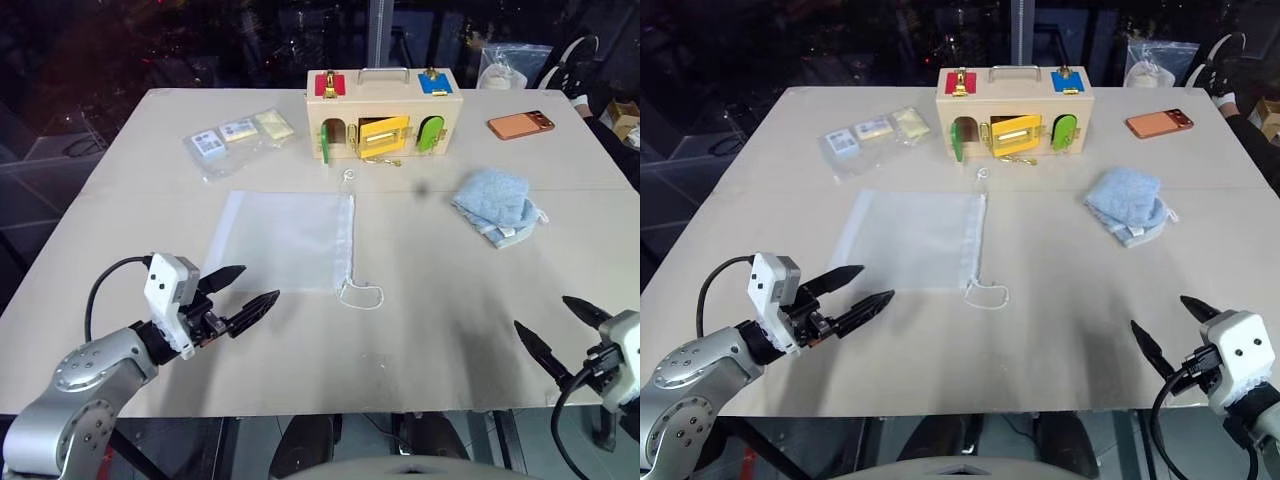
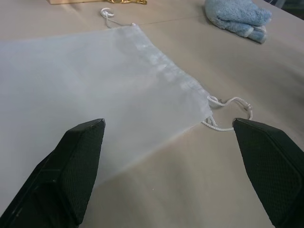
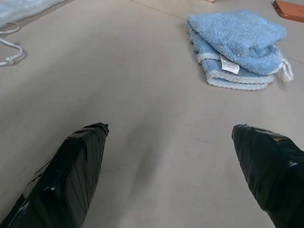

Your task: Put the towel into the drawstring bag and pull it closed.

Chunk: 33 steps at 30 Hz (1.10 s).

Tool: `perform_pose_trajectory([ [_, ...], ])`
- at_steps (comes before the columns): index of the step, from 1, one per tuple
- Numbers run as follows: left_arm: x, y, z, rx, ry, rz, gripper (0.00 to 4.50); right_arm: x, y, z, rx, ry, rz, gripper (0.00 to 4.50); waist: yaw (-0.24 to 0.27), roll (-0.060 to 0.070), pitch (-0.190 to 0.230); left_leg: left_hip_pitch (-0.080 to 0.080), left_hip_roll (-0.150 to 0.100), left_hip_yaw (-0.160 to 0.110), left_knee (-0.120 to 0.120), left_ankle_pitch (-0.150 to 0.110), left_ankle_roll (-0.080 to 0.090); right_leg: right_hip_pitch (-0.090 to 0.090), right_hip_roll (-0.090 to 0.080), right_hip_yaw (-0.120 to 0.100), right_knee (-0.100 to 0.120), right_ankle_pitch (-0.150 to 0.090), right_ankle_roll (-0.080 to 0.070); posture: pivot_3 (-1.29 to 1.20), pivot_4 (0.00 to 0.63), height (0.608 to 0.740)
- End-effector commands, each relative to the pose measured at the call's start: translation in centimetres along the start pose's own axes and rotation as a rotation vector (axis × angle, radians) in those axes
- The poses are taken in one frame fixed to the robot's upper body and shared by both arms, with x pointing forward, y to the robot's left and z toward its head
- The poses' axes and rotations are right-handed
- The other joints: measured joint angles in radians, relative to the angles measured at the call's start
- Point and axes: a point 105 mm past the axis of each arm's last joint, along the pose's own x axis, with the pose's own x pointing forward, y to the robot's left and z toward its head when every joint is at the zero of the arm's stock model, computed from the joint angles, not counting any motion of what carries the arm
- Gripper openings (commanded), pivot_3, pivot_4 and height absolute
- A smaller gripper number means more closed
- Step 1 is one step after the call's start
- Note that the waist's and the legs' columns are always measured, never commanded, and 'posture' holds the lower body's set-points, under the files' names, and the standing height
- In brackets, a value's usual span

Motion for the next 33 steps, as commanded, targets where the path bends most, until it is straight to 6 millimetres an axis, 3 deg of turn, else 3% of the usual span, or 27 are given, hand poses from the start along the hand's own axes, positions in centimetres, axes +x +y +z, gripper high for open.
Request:
perform_pose_trajectory([
  [1, 0.7, -0.2, 1.2, 0.005, -0.047, -0.005, 4.43, 0.6, 0.2, 1.1, -0.026, -0.065, -0.002, 4.5, 0.001, 0.0, 0.0, 0.0, 0.0, 0.0, 0.0, 0.0, 0.0, 0.0, 0.0, 0.0, 0.0, 0.0, 0.0, 0.0, 0.15, 0.74],
  [5, 2.1, -0.7, 2.6, -0.054, -0.093, -0.025, 4.43, 2.2, 1.5, 2.0, -0.013, -0.123, 0.069, 4.5, 0.0, 0.0, 0.0, 0.001, 0.001, 0.0, 0.003, 0.0, 0.0, 0.001, 0.0, -0.002, 0.001, 0.0, -0.001, 0.0, 0.15, 0.74],
  [9, 3.2, -0.7, 3.1, -0.073, -0.073, -0.002, 4.43, 2.5, 4.5, 3.0, -0.026, -0.141, 0.271, 4.5, -0.001, 0.0, 0.0, 0.001, 0.001, 0.001, 0.003, 0.0, 0.0, 0.001, 0.0, -0.002, 0.001, 0.001, 0.0, 0.0, 0.15, 0.74],
  [12, 5.9, -0.9, 4.0, -0.064, -0.019, 0.047, 4.43, 2.3, 5.8, 3.8, -0.043, -0.151, 0.385, 4.5, 0.006, -0.001, 0.001, -0.001, 0.001, -0.002, 0.004, 0.0, 0.0, 0.001, 0.001, -0.005, 0.001, 0.003, 0.003, 0.0, 0.15, 0.74],
  [16, 11.1, -2.4, 4.4, -0.04, 0.143, 0.034, 4.43, 2.6, 5.7, 4.2, -0.085, -0.151, 0.376, 4.5, 0.023, -0.003, 0.001, -0.001, -0.002, -0.005, 0.007, 0.0, 0.0, 0.002, 0.002, -0.008, 0.001, 0.003, 0.004, 0.0, 0.15, 0.74],
  [21, 16.0, -2.3, 2.7, 0.044, 0.32, 0.141, 4.43, 2.9, 5.9, 4.8, -0.09, -0.158, 0.332, 4.5, 0.003, -0.005, 0.001, 0.0, -0.005, -0.002, 0.009, 0.001, -0.001, 0.003, 0.006, -0.005, 0.003, 0.005, 0.008, 0.0, 0.15, 0.74],
  [25, 17.7, -1.2, -0.2, 0.145, 0.43, 0.24, 4.43, 3.0, 5.7, 5.5, -0.088, -0.168, 0.286, 4.5, -0.005, -0.005, 0.001, -0.001, -0.004, -0.002, 0.008, 0.003, -0.005, 0.0, 0.005, -0.003, 0.004, 0.005, 0.008, 0.0, 0.15, 0.74],
  [28, 17.5, -1.0, -0.4, 0.167, 0.41, 0.217, 3.65, 2.7, 5.6, 5.7, -0.085, -0.163, 0.264, 4.5, -0.002, -0.005, 0.001, 0.0, -0.004, -0.004, 0.007, 0.003, -0.005, 0.001, 0.002, -0.001, 0.004, 0.005, 0.008, 0.0, 0.15, 0.74],
  [33, 16.7, -0.1, 0.9, 0.192, 0.314, 0.088, 1.25, 2.8, 5.7, 5.8, -0.079, -0.162, 0.238, 4.5, -0.002, -0.005, 0.001, -0.001, -0.004, -0.004, 0.007, 0.003, -0.005, 0.001, 0.001, -0.001, 0.004, 0.005, 0.007, 0.0, 0.15, 0.74],
])
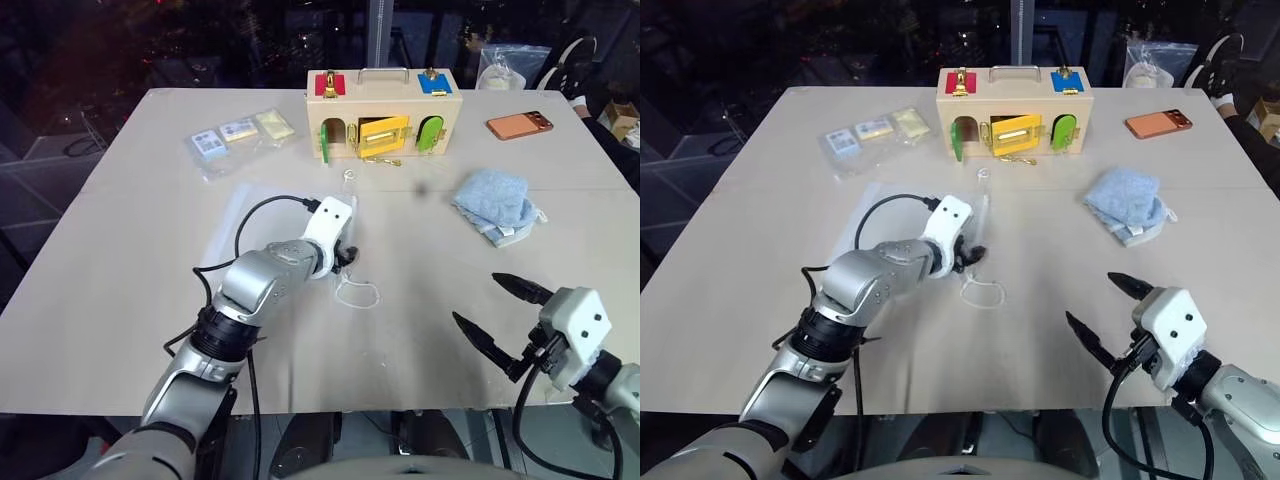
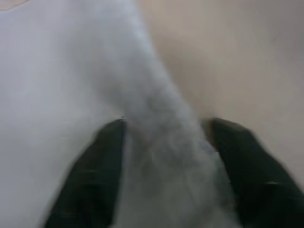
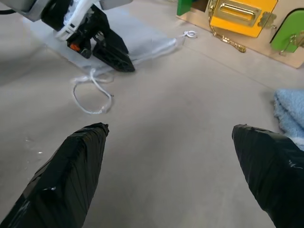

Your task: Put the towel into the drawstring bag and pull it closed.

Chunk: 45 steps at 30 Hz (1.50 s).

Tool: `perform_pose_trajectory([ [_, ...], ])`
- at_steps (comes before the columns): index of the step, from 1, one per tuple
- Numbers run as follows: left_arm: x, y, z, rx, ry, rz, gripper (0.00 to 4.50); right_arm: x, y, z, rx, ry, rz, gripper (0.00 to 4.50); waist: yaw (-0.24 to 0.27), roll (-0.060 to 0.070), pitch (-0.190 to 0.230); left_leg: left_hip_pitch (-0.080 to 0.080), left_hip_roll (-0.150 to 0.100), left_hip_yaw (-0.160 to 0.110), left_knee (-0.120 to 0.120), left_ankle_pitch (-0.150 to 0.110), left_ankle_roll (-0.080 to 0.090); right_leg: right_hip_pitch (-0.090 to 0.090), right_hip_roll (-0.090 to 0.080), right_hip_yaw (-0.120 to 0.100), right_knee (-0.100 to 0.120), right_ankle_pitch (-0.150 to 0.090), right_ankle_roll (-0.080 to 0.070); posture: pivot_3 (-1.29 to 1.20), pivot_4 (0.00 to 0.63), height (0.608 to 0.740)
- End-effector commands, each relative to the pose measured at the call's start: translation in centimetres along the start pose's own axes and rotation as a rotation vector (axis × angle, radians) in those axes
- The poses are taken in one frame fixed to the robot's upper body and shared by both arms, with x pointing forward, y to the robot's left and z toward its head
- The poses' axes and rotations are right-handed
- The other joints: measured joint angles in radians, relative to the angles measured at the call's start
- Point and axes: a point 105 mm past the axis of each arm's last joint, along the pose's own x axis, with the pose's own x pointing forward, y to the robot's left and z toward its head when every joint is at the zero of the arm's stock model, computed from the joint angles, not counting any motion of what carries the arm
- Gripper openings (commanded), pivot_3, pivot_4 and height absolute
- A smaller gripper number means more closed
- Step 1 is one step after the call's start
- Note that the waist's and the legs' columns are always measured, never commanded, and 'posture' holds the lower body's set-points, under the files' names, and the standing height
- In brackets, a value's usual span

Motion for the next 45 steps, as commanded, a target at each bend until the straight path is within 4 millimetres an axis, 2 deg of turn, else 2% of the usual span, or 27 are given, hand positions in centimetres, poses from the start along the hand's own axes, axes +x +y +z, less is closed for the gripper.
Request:
perform_pose_trajectory([
  [1, -1.3, 1.7, 1.0, 0.067, -0.105, -0.136, 0.79, 0.0, -0.1, 1.0, -0.025, -0.036, -0.031, 4.5, -0.002, 0.0, 0.0, 0.0, 0.0, 0.0, 0.0, 0.0, 0.0, 0.0, 0.0, 0.0, 0.0, 0.0, 0.0, 0.0, 0.15, 0.74],
  [2, -1.7, 2.8, 1.1, 0.112, -0.125, -0.158, 0.32, 0.2, -0.1, 1.1, -0.022, -0.043, -0.036, 4.5, -0.003, 0.0, 0.0, 0.0, 0.0, 0.0, 0.0, 0.0, 0.0, 0.0, 0.0, 0.0, 0.0, 0.0, 0.0, 0.0, 0.15, 0.74],
  [3, -2.2, 4.4, 1.2, 0.151, -0.148, -0.196, 0.07, 0.5, -0.1, 1.3, -0.02, -0.053, -0.039, 4.5, -0.003, 0.0, 0.0, 0.0, 0.001, 0.001, 0.0, 0.0, 0.0, 0.0, 0.0, 0.0, 0.0, 0.0, 0.0, 0.0, 0.15, 0.74],
  [5, -3.1, 7.1, 1.5, 0.212, -0.176, -0.263, 0.07, 1.0, 0.1, 1.5, -0.011, -0.072, -0.032, 4.5, -0.003, 0.0, 0.001, 0.001, 0.001, 0.001, 0.0, 0.0, 0.0, 0.0, 0.001, 0.0, 0.0, 0.0, -0.001, 0.0, 0.15, 0.74],
  [8, -3.7, 9.1, 2.1, 0.277, -0.203, -0.423, 0.07, 1.9, 0.9, 1.8, -0.017, -0.093, 0.009, 4.5, 0.003, 0.001, 0.001, 0.0, 0.0, 0.001, 0.0, 0.0, 0.0, -0.001, 0.001, -0.004, 0.0, 0.0, -0.001, 0.0, 0.15, 0.74],
  [11, -3.3, 10.7, 1.3, 0.321, -0.124, -0.455, 0.07, 2.5, 1.2, 2.0, -0.023, -0.106, 0.023, 4.5, 0.009, 0.001, 0.001, -0.004, -0.004, -0.002, 0.001, 0.0, 0.001, -0.001, 0.002, -0.008, -0.002, 0.0, 0.0, 0.0, 0.15, 0.74],
  [12, -3.2, 11.0, 1.3, 0.32, -0.114, -0.454, 0.48, 2.6, 1.3, 1.9, -0.027, -0.106, 0.03, 4.5, 0.009, 0.001, 0.001, -0.004, -0.004, -0.001, 0.002, -0.001, 0.002, -0.001, 0.001, -0.008, -0.003, 0.0, 0.0, 0.0, 0.15, 0.74],
  [13, -3.3, 11.2, 1.3, 0.33, -0.111, -0.458, 0.66, 2.7, 1.5, 1.8, -0.029, -0.105, 0.035, 4.5, 0.005, 0.001, 0.001, -0.005, -0.005, -0.002, 0.002, -0.001, 0.003, -0.001, 0.001, -0.008, -0.003, 0.0, 0.0, 0.0, 0.15, 0.74],
  [15, -3.3, 11.7, 1.4, 0.372, -0.113, -0.437, 1.59, 2.7, 1.8, 1.7, -0.029, -0.105, 0.038, 4.5, -0.005, -0.001, 0.001, -0.012, -0.008, -0.001, 0.007, -0.003, 0.006, -0.006, 0.0, -0.007, -0.002, 0.0, 0.003, 0.0, 0.15, 0.74],
  [18, -3.4, 11.8, 1.5, 0.431, -0.121, -0.424, 2.64, 2.8, 2.1, 1.7, -0.033, -0.106, 0.036, 4.5, -0.01, -0.004, 0.003, -0.015, -0.008, 0.0, 0.007, -0.003, 0.006, -0.011, 0.0, -0.005, 0.0, 0.0, 0.004, 0.0, 0.15, 0.74],
  [19, -3.3, 11.9, 1.4, 0.469, -0.122, -0.396, 3.13, 2.9, 2.2, 1.8, -0.034, -0.108, 0.035, 4.5, -0.013, -0.004, 0.003, -0.016, -0.007, 0.0, 0.007, -0.003, 0.006, -0.013, 0.0, -0.005, 0.001, 0.0, 0.004, 0.0, 0.15, 0.74],
  [25, -2.6, 11.6, 1.2, 0.506, -0.19, -0.253, 3.13, 3.4, 2.2, 1.9, -0.042, -0.118, 0.024, 4.5, -0.027, -0.004, 0.003, -0.013, -0.007, 0.001, 0.007, -0.006, 0.011, -0.014, -0.001, -0.002, 0.009, 0.0, 0.004, 0.0, 0.15, 0.74],
  [30, -3.1, 11.3, 1.6, 0.473, -0.231, -0.183, 3.13, 3.2, 1.9, 1.7, -0.047, -0.107, 0.025, 4.5, -0.025, -0.005, 0.003, -0.012, -0.007, 0.0, 0.008, -0.005, 0.01, -0.014, -0.001, -0.002, 0.013, 0.0, 0.004, 0.0, 0.15, 0.74],
  [34, -3.7, 12.0, 2.3, 0.387, -0.246, -0.128, 3.13, 3.4, 1.6, 1.8, -0.053, -0.108, 0.024, 4.5, -0.025, -0.005, 0.003, -0.012, -0.007, 0.0, 0.009, -0.005, 0.01, -0.014, -0.001, -0.002, 0.013, 0.0, 0.004, 0.0, 0.15, 0.74],
  [38, -3.9, 12.2, 2.1, 0.424, -0.231, -0.097, 3.13, 3.6, 1.5, 1.7, -0.053, -0.109, 0.025, 4.5, -0.025, -0.005, 0.003, -0.012, -0.007, 0.0, 0.009, -0.005, 0.01, -0.014, -0.001, -0.003, 0.014, 0.0, 0.004, 0.0, 0.15, 0.74],
  [39, -3.8, 12.0, 2.2, 0.413, -0.236, -0.104, 2.6, 3.6, 1.4, 1.7, -0.052, -0.109, 0.023, 4.5, -0.025, -0.005, 0.003, -0.012, -0.007, 0.0, 0.009, -0.005, 0.01, -0.014, -0.001, -0.002, 0.014, 0.0, 0.004, 0.0, 0.15, 0.74],
  [42, -3.8, 11.5, 2.6, 0.36, -0.255, -0.133, 1.48, 3.8, 1.2, 1.7, -0.049, -0.11, 0.016, 4.5, -0.025, -0.005, 0.003, -0.012, -0.007, 0.001, 0.009, -0.003, 0.006, -0.014, -0.001, -0.002, 0.014, 0.0, 0.004, 0.0, 0.15, 0.74],
  [44, -4.1, 11.6, 2.9, 0.288, -0.261, -0.162, 0.52, 3.8, 1.3, 1.6, -0.047, -0.108, 0.014, 4.5, -0.025, -0.005, 0.003, -0.012, -0.007, 0.0, 0.009, -0.003, 0.007, -0.014, -0.001, -0.003, 0.014, 0.0, 0.004, 0.0, 0.15, 0.74],
  [45, -4.3, 11.7, 3.1, 0.242, -0.264, -0.177, 0.24, 3.8, 1.3, 1.5, -0.047, -0.107, 0.015, 4.5, -0.026, -0.005, 0.003, -0.012, -0.007, 0.0, 0.009, -0.003, 0.007, -0.014, -0.001, -0.003, 0.014, 0.0, 0.004, 0.0, 0.15, 0.74],
])
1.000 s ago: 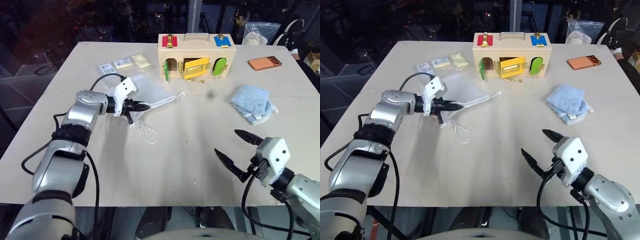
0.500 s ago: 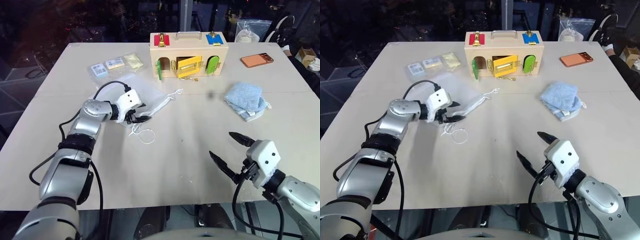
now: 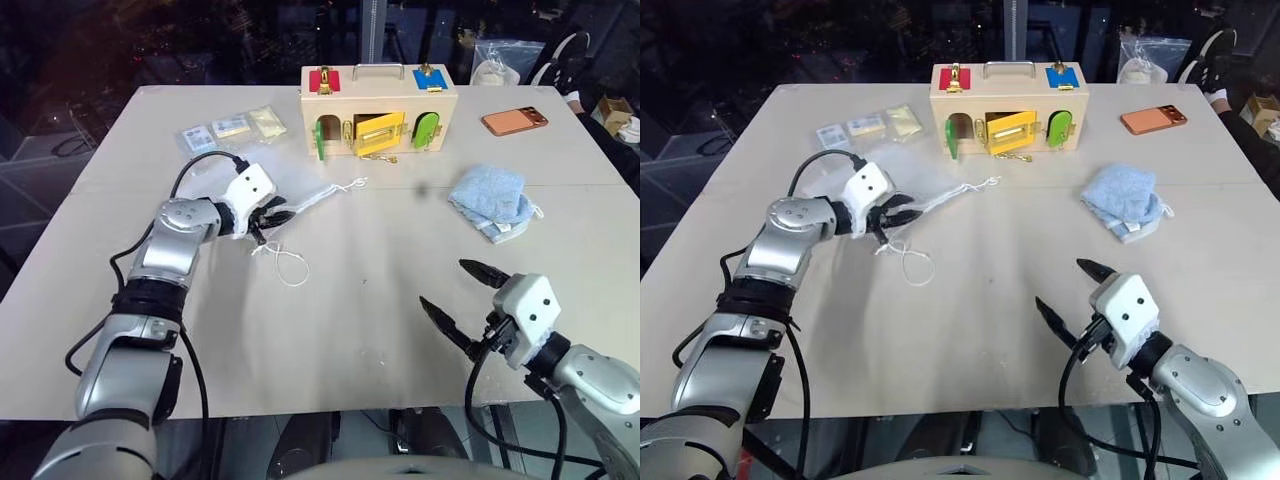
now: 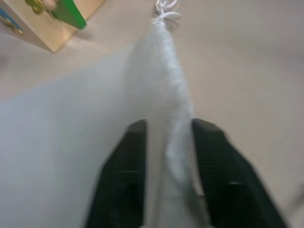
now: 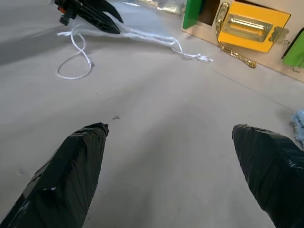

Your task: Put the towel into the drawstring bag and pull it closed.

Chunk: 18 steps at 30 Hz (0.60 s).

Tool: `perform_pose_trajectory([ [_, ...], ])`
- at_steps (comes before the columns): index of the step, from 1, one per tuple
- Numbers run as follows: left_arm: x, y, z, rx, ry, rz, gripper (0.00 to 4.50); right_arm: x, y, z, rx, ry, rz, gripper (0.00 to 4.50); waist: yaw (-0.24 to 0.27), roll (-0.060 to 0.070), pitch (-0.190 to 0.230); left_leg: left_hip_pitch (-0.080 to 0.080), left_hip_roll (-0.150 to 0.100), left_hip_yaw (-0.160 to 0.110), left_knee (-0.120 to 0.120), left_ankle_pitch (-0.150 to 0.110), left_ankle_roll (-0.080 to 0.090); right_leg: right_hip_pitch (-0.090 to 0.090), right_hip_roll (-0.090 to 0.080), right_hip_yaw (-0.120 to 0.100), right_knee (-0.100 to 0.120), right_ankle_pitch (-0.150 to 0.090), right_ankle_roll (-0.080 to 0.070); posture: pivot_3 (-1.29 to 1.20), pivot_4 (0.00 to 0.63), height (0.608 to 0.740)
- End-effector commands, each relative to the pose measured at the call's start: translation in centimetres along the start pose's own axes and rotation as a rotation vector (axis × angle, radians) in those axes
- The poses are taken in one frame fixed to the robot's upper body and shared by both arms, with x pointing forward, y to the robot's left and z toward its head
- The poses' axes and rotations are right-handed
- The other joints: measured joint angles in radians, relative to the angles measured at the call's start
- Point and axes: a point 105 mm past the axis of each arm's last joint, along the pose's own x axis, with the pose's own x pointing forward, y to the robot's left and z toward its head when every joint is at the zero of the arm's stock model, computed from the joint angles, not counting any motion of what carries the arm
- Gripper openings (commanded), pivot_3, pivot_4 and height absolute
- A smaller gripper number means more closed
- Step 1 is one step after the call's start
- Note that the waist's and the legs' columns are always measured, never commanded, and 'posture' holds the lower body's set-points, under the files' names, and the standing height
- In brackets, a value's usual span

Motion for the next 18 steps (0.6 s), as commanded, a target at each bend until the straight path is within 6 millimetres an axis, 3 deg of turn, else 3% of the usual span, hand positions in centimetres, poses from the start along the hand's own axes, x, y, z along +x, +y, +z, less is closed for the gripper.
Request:
perform_pose_trajectory([
  [1, -1.2, 1.2, 2.2, -0.139, -0.085, -0.005, 0.1, -0.1, 0.1, 0.7, -0.021, -0.031, -0.004, 4.5, -0.001, 0.0, 0.0, 0.0, 0.0, 0.0, 0.0, 0.0, 0.0, 0.0, 0.0, 0.0, 0.0, 0.0, 0.0, 0.0, 0.15, 0.74],
  [6, -1.4, 1.1, 1.4, -0.236, -0.038, -0.057, 0.1, 0.0, 0.1, 0.4, -0.019, -0.029, -0.006, 4.5, -0.002, 0.0, 0.0, 0.0, 0.0, 0.0, 0.0, 0.0, 0.0, 0.0, 0.0, 0.0, 0.0, 0.0, 0.0, 0.0, 0.15, 0.74],
  [8, -1.3, 1.2, 1.3, -0.181, -0.028, -0.051, 0.1, 0.1, 0.1, 0.5, -0.019, -0.032, -0.008, 4.5, -0.002, 0.0, 0.0, 0.0, 0.0, 0.0, 0.0, 0.0, 0.0, 0.0, 0.0, 0.0, 0.001, 0.0, 0.0, 0.0, 0.15, 0.74],
  [13, -1.1, 2.0, 2.4, -0.217, -0.072, -0.011, 0.1, 0.1, 0.0, 0.7, -0.024, -0.035, -0.027, 4.5, 0.0, 0.0, 0.0, 0.001, 0.0, 0.0, 0.0, 0.001, -0.001, 0.0, 0.0, 0.0, 0.001, 0.0, 0.0, 0.0, 0.15, 0.74],
  [15, -1.6, 2.0, 3.8, -0.334, -0.146, -0.059, 0.1, 0.3, -1.3, 0.8, -0.053, -0.026, -0.093, 4.5, -0.001, -0.001, 0.0, 0.0, 0.0, 0.0, 0.0, 0.001, -0.001, 0.0, 0.0, 0.0, 0.001, 0.0, 0.0, 0.0, 0.15, 0.74],
  [18, -2.5, 1.9, 4.5, -0.356, -0.17, -0.073, 0.1, 0.4, -5.9, -0.2, -0.096, 0.079, -0.259, 4.5, -0.008, -0.001, 0.0, 0.0, 0.0, 0.001, 0.002, 0.001, -0.001, 0.0, 0.0, 0.001, 0.002, 0.0, 0.0, 0.0, 0.15, 0.74],
])
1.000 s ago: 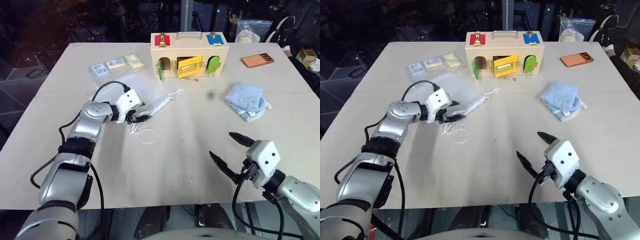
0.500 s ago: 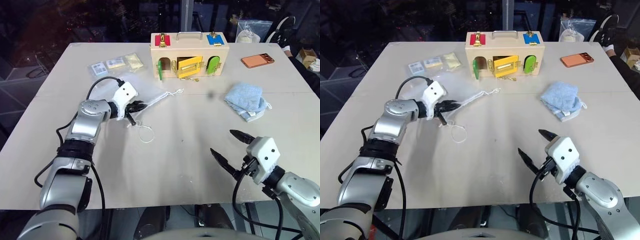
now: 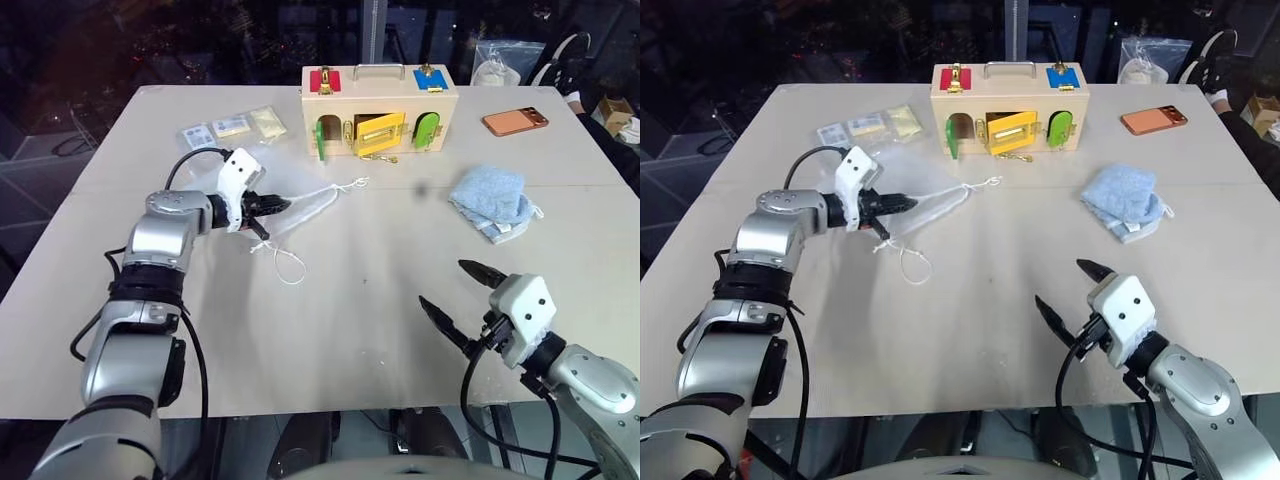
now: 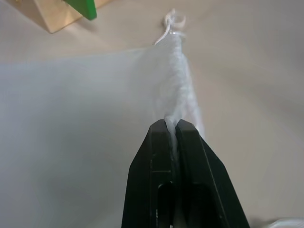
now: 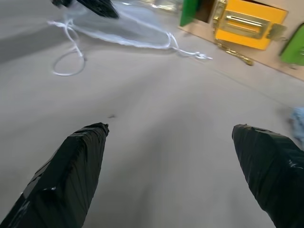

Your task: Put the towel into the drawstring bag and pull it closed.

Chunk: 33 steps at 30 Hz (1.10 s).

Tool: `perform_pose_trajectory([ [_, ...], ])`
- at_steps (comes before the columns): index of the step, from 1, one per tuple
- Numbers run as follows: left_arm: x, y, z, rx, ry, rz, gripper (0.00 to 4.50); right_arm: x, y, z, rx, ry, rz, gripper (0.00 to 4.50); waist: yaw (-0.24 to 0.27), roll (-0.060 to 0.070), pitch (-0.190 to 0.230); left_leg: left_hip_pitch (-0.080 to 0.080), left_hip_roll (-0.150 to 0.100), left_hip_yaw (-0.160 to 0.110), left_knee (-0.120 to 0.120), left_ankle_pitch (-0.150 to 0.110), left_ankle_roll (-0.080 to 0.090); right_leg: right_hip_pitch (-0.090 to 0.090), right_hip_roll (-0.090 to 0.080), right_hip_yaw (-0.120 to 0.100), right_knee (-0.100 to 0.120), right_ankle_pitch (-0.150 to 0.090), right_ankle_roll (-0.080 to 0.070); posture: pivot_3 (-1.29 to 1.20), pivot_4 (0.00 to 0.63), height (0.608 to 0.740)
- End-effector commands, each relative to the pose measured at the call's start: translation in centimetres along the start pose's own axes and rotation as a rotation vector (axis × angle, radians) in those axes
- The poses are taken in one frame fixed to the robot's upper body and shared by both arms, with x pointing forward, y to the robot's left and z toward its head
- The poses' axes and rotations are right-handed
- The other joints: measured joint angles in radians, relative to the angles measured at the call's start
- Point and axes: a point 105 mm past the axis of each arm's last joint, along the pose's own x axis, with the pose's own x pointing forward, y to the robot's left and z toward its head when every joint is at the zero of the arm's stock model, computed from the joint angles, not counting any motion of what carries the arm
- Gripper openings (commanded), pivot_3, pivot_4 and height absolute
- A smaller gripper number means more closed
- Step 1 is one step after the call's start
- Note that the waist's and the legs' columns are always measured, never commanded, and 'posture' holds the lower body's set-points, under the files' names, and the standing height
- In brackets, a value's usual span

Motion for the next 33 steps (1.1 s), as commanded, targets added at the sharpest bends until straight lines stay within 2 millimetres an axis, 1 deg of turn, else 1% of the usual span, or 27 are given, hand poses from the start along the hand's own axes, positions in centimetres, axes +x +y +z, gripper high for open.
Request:
perform_pose_trajectory([
  [1, -1.2, -0.4, 2.6, 0.022, -0.078, -0.011, 0.1, 0.2, -5.5, -0.9, -0.146, 0.114, -0.182, 4.5, 0.001, 0.0, 0.0, 0.0, 0.0, 0.0, 0.001, 0.0, 0.0, 0.0, 0.0, 0.0, 0.0, 0.0, 0.0, 0.0, 0.15, 0.74],
  [3, -1.1, -0.6, 2.8, 0.027, -0.092, 0.005, 0.1, 0.8, -7.8, -1.7, -0.254, 0.183, -0.228, 4.5, 0.003, 0.0, 0.0, 0.001, 0.0, 0.001, 0.001, 0.0, 0.0, 0.0, 0.0, 0.001, 0.001, 0.0, 0.0, 0.0, 0.15, 0.74],
  [6, -0.8, -1.2, 2.9, 0.048, -0.107, 0.02, 0.1, 1.9, -11.2, -2.9, -0.307, 0.259, -0.263, 4.5, 0.004, 0.0, 0.0, 0.001, 0.0, 0.001, 0.001, 0.0, 0.0, 0.0, 0.0, 0.001, 0.0, 0.0, 0.0, 0.0, 0.15, 0.74],
  [8, -0.7, -1.5, 2.9, 0.057, -0.122, 0.038, 0.1, 2.9, -12.7, -4.0, -0.329, 0.322, -0.224, 4.5, 0.003, 0.0, 0.0, 0.0, 0.0, 0.002, 0.001, 0.0, 0.0, 0.0, 0.0, 0.002, 0.001, 0.0, 0.0, 0.0, 0.15, 0.74],
  [9, -0.7, -1.6, 2.9, 0.054, -0.13, 0.047, 0.1, 3.5, -13.5, -4.2, -0.33, 0.329, -0.226, 4.5, 0.003, 0.0, 0.0, 0.0, 0.0, 0.003, 0.001, 0.0, 0.0, -0.001, 0.0, 0.003, 0.0, 0.0, 0.0, 0.0, 0.15, 0.74],
  [12, -0.7, -2.0, 2.6, 0.045, -0.139, 0.063, 0.1, 5.2, -14.6, -4.3, -0.286, 0.322, -0.213, 4.5, 0.002, 0.0, 0.0, 0.0, 0.001, 0.004, 0.001, 0.0, 0.0, -0.002, 0.0, 0.004, 0.0, 0.0, 0.0, 0.0, 0.15, 0.74],
  [16, -0.9, -2.5, 2.1, 0.033, -0.142, 0.076, 0.1, 7.9, -15.3, -4.6, -0.308, 0.325, -0.177, 4.5, -0.003, 0.0, 0.0, -0.001, 0.001, 0.006, 0.0, 0.0, 0.0, -0.003, -0.001, 0.007, 0.0, 0.0, 0.0, 0.0, 0.15, 0.74],
  [20, -1.2, -2.8, 1.9, 0.031, -0.146, 0.083, 0.1, 9.5, -16.1, -4.8, -0.257, 0.321, -0.179, 4.5, 0.003, 0.0, 0.0, -0.001, 0.001, 0.005, 0.0, 0.0, -0.001, -0.003, -0.001, 0.006, 0.0, 0.0, 0.0, 0.0, 0.15, 0.74],
  [22, -1.5, -2.9, 2.1, 0.033, -0.154, 0.091, 0.1, 9.6, -16.9, -3.5, -0.104, 0.26, -0.223, 4.5, 0.003, 0.0, 0.0, -0.001, 0.001, 0.006, 0.0, 0.0, -0.001, -0.003, -0.001, 0.006, 0.0, 0.0, 0.0, 0.0, 0.15, 0.74],
  [23, -1.6, -2.8, 2.2, 0.032, -0.158, 0.097, 0.1, 9.5, -17.0, -2.7, -0.028, 0.221, -0.22, 4.5, 0.003, 0.0, 0.0, -0.001, 0.001, 0.006, 0.0, 0.0, -0.001, -0.003, -0.002, 0.007, 0.0, 0.0, 0.0, 0.0, 0.15, 0.74],
  [25, -1.9, -2.8, 2.2, 0.028, -0.162, 0.107, 0.1, 8.5, -16.9, -0.8, 0.113, 0.144, -0.189, 4.5, 0.006, 0.0, 0.0, -0.002, 0.001, 0.004, 0.0, 0.0, -0.001, -0.004, -0.006, 0.007, 0.0, 0.0, 0.0, 0.0, 0.15, 0.74],
  [26, -2.0, -2.8, 2.1, 0.025, -0.16, 0.11, 0.1, 7.7, -17.2, -0.1, 0.169, 0.118, -0.19, 4.5, 0.006, 0.001, 0.0, -0.003, 0.0, 0.004, 0.0, 0.0, -0.001, -0.004, -0.006, 0.007, -0.001, 0.0, 0.0, 0.0, 0.15, 0.74],
  [28, -2.2, -2.8, 1.8, 0.022, -0.156, 0.115, 0.1, 6.2, -18.1, 0.8, 0.24, 0.096, -0.208, 4.5, 0.006, 0.001, 0.0, -0.003, 0.0, 0.003, -0.001, 0.0, -0.001, -0.005, -0.007, 0.006, -0.001, 0.0, 0.0, 0.0, 0.15, 0.74],
  [30, -2.3, -2.8, 1.7, 0.014, -0.155, 0.118, 0.1, 5.3, -19.4, 1.2, 0.293, 0.096, -0.255, 4.5, 0.006, 0.001, 0.0, -0.003, 0.0, 0.003, -0.001, 0.0, -0.001, -0.005, -0.007, 0.006, -0.001, 0.0, 0.0, 0.0, 0.15, 0.74],
  [31, -2.3, -2.9, 1.7, 0.009, -0.156, 0.118, 0.1, 5.1, -20.3, 1.0, 0.313, 0.111, -0.296, 4.5, 0.006, 0.001, 0.0, -0.003, -0.001, 0.004, -0.001, 0.0, -0.001, -0.004, -0.007, 0.006, -0.001, 0.0, 0.0, 0.0, 0.15, 0.74],
  [33, -2.2, -3.0, 1.6, 0.006, -0.155, 0.116, 0.1, 5.1, -22.1, -0.2, 0.367, 0.163, -0.385, 4.5, 0.0, 0.001, 0.0, -0.002, -0.001, 0.004, -0.001, 0.0, 0.0, -0.004, -0.008, 0.006, 0.0, 0.0, 0.0, 0.0, 0.15, 0.74],
])
